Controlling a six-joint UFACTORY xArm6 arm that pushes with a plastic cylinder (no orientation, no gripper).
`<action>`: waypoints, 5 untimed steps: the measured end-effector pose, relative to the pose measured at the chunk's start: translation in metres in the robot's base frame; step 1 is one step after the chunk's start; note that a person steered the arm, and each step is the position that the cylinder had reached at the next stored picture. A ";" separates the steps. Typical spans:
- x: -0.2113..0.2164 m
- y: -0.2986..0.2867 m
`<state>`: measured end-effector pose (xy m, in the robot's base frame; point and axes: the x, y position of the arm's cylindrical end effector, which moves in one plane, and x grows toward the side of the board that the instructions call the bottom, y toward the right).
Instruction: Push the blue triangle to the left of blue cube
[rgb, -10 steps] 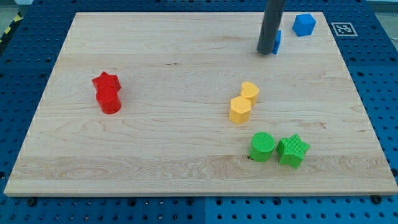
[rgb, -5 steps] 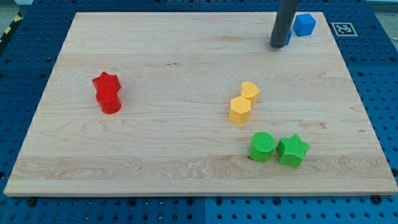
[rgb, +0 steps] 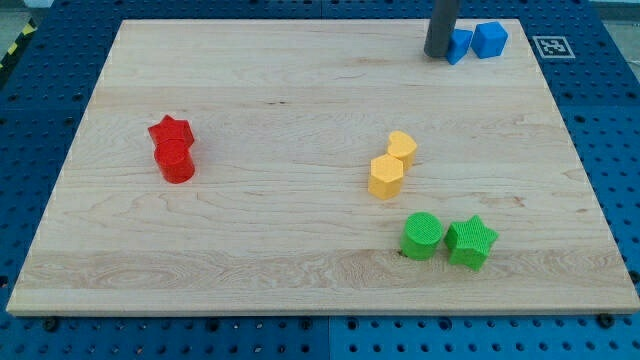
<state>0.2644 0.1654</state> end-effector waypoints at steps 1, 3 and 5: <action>-0.004 0.021; -0.013 0.032; 0.000 -0.074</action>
<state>0.2640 0.0916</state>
